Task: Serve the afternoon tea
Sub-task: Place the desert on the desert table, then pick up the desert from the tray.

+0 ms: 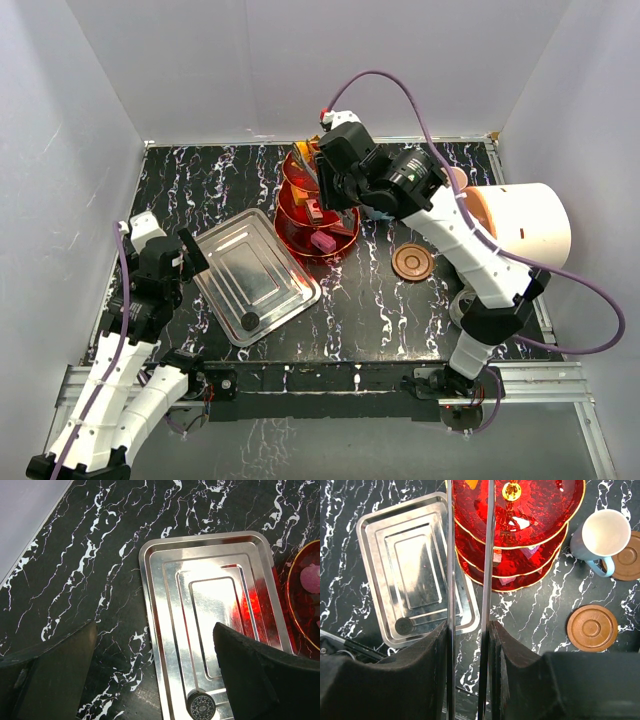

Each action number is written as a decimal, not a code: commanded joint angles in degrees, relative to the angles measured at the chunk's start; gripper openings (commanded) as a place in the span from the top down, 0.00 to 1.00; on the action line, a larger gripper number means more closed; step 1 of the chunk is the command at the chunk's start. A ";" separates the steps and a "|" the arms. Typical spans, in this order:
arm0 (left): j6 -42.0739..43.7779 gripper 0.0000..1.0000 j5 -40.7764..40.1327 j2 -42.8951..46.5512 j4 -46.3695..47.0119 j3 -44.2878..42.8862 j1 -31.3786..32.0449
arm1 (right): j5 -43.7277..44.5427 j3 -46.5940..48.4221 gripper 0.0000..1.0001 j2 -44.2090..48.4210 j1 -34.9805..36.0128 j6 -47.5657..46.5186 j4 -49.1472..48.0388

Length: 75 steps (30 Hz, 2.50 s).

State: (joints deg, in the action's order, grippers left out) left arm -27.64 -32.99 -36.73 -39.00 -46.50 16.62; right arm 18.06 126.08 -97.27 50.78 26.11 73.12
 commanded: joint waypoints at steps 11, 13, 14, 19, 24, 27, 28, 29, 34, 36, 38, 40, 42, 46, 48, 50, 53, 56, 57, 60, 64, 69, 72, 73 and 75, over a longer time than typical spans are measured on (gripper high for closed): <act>0.32 0.01 -0.86 0.37 0.41 -1.42 0.21 | -1.15 0.77 0.65 -2.96 -0.77 -3.60 -1.48; 0.26 0.01 -1.02 0.67 0.38 -1.34 0.19 | -1.42 1.07 0.64 -1.44 -0.79 -3.33 -1.49; 0.22 0.01 -1.02 0.77 0.40 -1.37 0.19 | -1.78 0.97 0.63 -0.48 -0.78 -3.12 -1.61; 0.22 0.01 -0.78 0.92 0.50 -1.31 0.17 | -3.59 -2.16 0.60 4.43 -0.77 -2.67 -2.73; 0.39 0.01 -0.32 0.79 0.60 -1.37 0.19 | -6.79 -4.21 0.60 8.15 -0.79 -1.51 -3.90; 0.39 0.01 -0.31 0.85 0.51 -1.43 0.18 | -14.22 -8.01 0.62 10.70 -0.78 -0.95 -7.34; 0.35 0.01 -0.43 0.93 0.37 -1.48 0.19 | -16.46 -10.01 0.62 11.72 -0.77 -0.25 -8.89; 0.27 0.01 -0.55 1.07 0.36 -1.49 0.21 | -17.57 -12.21 0.62 12.55 -0.82 0.71 -10.47; 0.18 0.01 -1.00 3.33 0.59 -1.26 0.17 | -20.42 -19.82 0.63 16.84 -0.78 5.61 -15.95; 0.45 0.01 -0.65 4.14 1.16 -1.03 0.17 | -21.12 -22.15 0.63 18.36 -0.73 6.13 -16.29; 0.48 0.01 -0.44 4.07 1.07 -1.07 0.17 | -21.76 -24.33 0.63 19.52 -0.69 6.10 -16.18; 0.44 0.01 -0.48 3.43 0.85 -1.17 0.17 | -23.77 -25.86 0.63 20.04 -0.73 5.82 -16.24; 0.24 0.01 -0.62 2.85 0.35 -1.54 0.21 | -25.89 -27.10 0.64 19.91 -0.35 5.29 -16.34; 0.05 0.01 -1.36 3.67 0.08 -1.63 0.16 | -27.08 -28.74 0.65 17.95 1.86 3.72 -15.41; -0.14 0.01 -2.38 4.43 0.03 -1.58 0.16 | -25.80 -29.44 0.66 16.50 4.24 2.88 -14.38; -0.75 0.01 -3.56 4.96 -0.81 -1.89 0.19 | -23.11 -31.54 0.66 15.55 6.55 2.12 -13.82; -1.72 0.01 -5.53 5.75 -1.94 -2.06 0.19 | -20.57 -34.74 0.66 13.99 8.67 0.55 -13.03; -3.01 0.01 -7.90 6.21 -3.30 -2.41 0.17 | -17.64 -36.45 0.66 11.02 11.92 -0.57 -12.63; -3.30 0.01 -8.44 6.37 -3.42 -2.45 0.17 | -16.67 -36.54 0.66 9.96 13.24 -0.68 -12.65; -3.60 0.01 -9.27 6.58 -3.62 -2.38 0.17 | -14.85 -35.92 0.66 6.82 16.55 -0.48 -12.46; -3.65 0.01 -9.12 6.12 -3.71 -2.45 0.19 | -14.23 -35.45 0.66 3.77 20.30 0.62 -14.01; -3.47 0.01 -8.41 5.79 -3.54 -2.59 0.17 | -11.10 -32.57 0.63 0.13 24.01 1.25 -12.71; -3.43 0.01 -8.43 6.26 -3.41 -2.47 0.19 | -10.25 -31.73 0.62 -1.56 25.40 1.52 -12.65; -3.35 0.01 -8.34 6.38 -3.37 -2.51 0.17 | -10.18 -31.36 0.62 -2.04 25.74 1.57 -12.65; -3.28 0.01 -8.38 6.54 -3.44 -2.46 0.21 | -9.55 -30.29 0.61 -3.75 26.45 1.66 -12.57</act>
State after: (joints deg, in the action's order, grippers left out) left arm -30.92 -40.05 -30.65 -42.09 -47.18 16.62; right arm 5.19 91.53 -99.48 76.12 27.14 62.35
